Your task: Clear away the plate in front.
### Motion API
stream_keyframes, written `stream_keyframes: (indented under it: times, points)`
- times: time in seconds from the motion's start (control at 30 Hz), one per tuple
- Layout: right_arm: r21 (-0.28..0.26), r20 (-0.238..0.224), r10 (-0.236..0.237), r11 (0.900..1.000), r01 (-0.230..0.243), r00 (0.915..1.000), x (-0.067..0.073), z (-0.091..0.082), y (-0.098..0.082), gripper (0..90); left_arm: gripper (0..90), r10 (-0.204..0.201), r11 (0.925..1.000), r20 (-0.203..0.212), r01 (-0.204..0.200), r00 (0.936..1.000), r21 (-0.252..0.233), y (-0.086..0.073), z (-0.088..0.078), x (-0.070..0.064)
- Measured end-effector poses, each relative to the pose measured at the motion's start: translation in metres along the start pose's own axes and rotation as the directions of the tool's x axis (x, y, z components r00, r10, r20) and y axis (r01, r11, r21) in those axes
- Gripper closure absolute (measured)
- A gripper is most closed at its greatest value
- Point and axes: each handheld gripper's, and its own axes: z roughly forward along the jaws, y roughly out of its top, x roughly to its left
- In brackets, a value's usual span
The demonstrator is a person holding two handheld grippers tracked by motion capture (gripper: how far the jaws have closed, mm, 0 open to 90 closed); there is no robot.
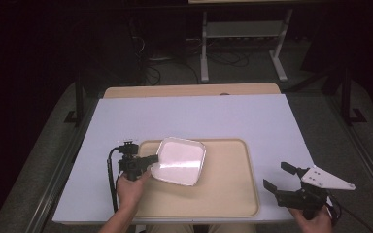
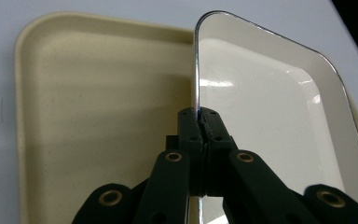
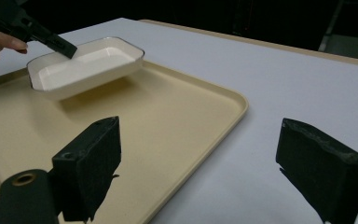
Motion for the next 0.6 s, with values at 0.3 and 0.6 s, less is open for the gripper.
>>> stream_keyframes:
  times: [0.3,0.6]
  points:
    - [0.0,0.002,-0.002,1.0,0.002,1.0,0.0,0.0,0.0,12.9,88.5,-0.015,0.9992,-0.04,0.016,0.9991,0.038,-0.011,0.009,-0.005]
    - [0.003,0.0,-0.015,1.0,0.015,0.9999,0.001,0.0,0.0,12.9,88.4,-0.051,0.9975,-0.058,0.054,0.997,0.046,-0.021,0.013,-0.009]
